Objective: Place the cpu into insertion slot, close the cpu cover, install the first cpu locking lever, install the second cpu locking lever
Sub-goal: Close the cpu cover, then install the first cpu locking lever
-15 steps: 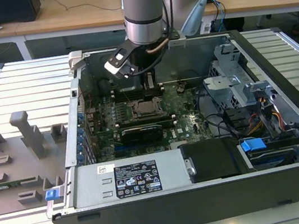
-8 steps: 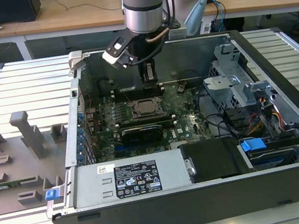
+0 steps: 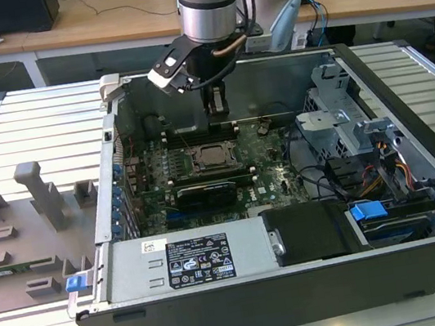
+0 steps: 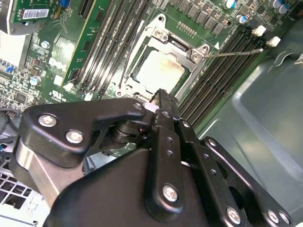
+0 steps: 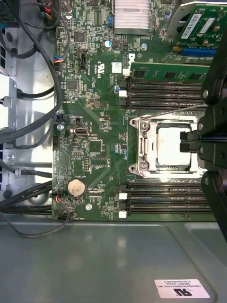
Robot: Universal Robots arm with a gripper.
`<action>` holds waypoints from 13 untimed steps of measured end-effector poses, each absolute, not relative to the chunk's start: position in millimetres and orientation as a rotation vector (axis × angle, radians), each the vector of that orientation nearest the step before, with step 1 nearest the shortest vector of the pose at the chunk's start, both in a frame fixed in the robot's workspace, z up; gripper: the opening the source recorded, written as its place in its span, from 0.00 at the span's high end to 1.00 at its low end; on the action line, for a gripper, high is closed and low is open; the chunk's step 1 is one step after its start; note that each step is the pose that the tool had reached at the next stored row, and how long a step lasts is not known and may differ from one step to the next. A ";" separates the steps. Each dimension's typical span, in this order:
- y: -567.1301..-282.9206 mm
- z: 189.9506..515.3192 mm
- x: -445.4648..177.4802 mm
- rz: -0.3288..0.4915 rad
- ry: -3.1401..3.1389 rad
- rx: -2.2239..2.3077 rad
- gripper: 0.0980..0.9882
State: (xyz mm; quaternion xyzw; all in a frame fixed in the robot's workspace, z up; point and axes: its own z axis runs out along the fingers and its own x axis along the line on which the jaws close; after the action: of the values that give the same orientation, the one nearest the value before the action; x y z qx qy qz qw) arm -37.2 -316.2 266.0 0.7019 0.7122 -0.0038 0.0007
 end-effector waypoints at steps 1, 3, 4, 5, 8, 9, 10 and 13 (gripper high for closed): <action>-316.2 266.0 -37.2 -0.012 2.237 2.204 0.99; -316.3 266.0 -37.2 -0.012 2.237 2.204 0.99; -316.3 266.1 -37.2 -0.012 2.237 2.204 0.99; -316.2 266.1 -37.2 -0.012 2.237 2.204 0.99; -316.3 266.2 -37.2 -0.012 2.238 2.203 0.99; -316.3 266.2 -37.2 -0.012 2.259 2.181 0.99; -316.3 266.2 -37.2 -0.012 2.292 2.146 0.99; -316.3 266.2 -37.2 -0.012 2.376 2.052 0.99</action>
State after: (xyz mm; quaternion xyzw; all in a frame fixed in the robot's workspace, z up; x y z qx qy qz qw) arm -37.2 -316.3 266.2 0.6535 0.7569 -0.0038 0.0009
